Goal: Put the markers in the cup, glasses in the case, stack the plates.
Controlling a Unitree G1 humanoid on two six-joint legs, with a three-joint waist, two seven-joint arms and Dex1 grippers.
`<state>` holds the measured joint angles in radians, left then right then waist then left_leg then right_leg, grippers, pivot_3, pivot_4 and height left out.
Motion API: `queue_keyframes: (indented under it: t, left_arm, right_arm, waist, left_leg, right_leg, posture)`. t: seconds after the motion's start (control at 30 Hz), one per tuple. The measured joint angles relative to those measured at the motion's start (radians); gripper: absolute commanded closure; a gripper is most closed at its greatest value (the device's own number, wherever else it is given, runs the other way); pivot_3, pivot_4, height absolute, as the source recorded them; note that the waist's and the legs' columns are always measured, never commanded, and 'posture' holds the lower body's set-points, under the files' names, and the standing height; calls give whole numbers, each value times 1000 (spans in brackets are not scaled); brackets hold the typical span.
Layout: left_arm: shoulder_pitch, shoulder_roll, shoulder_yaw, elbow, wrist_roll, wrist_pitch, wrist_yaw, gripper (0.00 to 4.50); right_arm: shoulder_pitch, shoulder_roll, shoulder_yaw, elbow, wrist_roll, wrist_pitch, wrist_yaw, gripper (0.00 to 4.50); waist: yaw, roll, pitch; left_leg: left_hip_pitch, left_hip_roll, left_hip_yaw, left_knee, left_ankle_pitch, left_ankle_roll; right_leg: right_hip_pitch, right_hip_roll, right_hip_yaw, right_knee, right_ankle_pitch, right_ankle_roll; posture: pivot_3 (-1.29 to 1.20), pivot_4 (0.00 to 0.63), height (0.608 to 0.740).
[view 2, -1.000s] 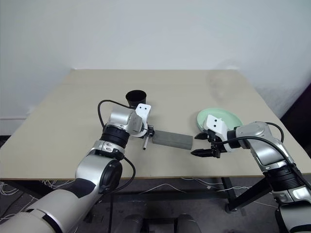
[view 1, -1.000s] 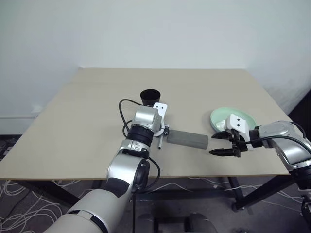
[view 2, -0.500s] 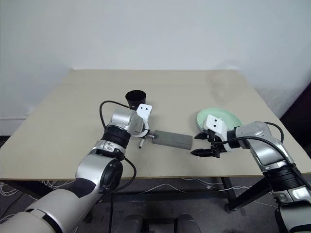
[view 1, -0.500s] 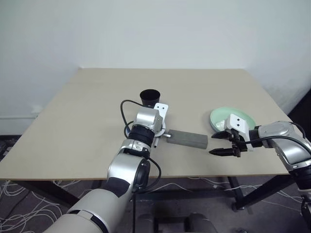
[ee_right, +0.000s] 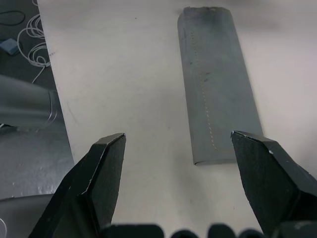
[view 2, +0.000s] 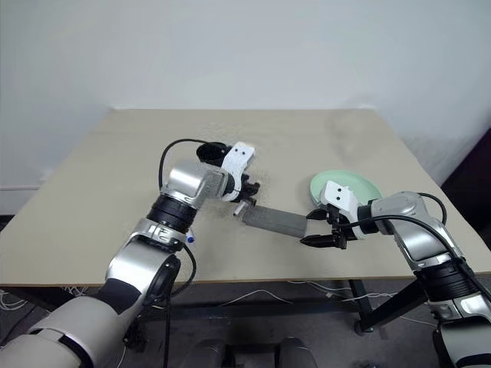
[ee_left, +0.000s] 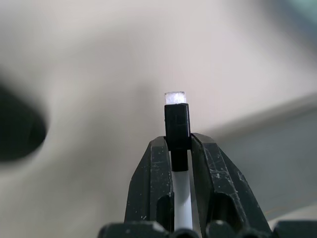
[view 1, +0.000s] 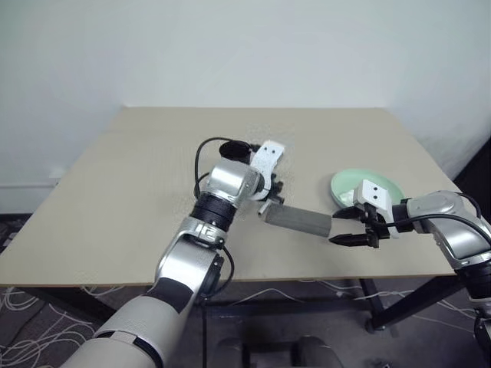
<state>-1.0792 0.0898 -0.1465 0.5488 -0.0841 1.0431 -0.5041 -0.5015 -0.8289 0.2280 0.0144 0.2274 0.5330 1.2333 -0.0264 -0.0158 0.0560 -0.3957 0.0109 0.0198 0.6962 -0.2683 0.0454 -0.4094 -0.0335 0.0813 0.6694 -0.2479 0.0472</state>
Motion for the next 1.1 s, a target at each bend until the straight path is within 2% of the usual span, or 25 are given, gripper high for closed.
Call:
queue_keyframes:
  t: [0.2, 0.47, 0.6, 0.83, 1.1]
  left_arm:
    - [-29, 32, 109, 33, -48, -276, -8, 4374]
    - [-46, 43, 199, 193, -28, -804, 132, 4374]
    - [-46, 36, 228, 317, -16, -1006, 218, 4374]
    - [-50, 35, 233, 520, 33, -1246, 334, 4374]
    - [-61, 35, 233, 616, 55, -1323, 365, 4374]
  right_arm:
    - [-4, 17, 1, 2, 0, 1, 0, 802]
    - [-8, 18, 1, 15, -2, 1, 5, 802]
    - [-8, 21, 1, 15, -1, 3, 6, 802]
    - [-10, 22, 1, 13, 1, 13, 8, 802]
    - [-10, 22, 1, 3, 6, 25, 4, 802]
  waist:
    - [3, 0, 0]
    - [7, 0, 0]
    - [8, 0, 0]
    - [11, 0, 0]
    - [10, 0, 0]
  left_leg:
    - [0, 0, -1, 0, 0, 0]
    - [-1, 0, -1, -1, 0, 1]
    - [-2, 0, -1, -1, -1, 3]
    - [-3, 0, 2, -1, -2, 3]
    - [-3, 0, 2, 0, -1, 3]
  right_leg:
    - [0, 0, 1, 0, 0, 0]
    - [2, 0, 0, -7, 4, 0]
    - [3, 0, 1, -10, 5, 1]
    - [2, 0, 0, -10, 5, 2]
    - [2, 0, -1, -10, 5, 2]
  posture:
    - [0, 0, 740]
    - [0, 0, 740]
    - [0, 0, 740]
    - [0, 0, 740]
    - [0, 0, 740]
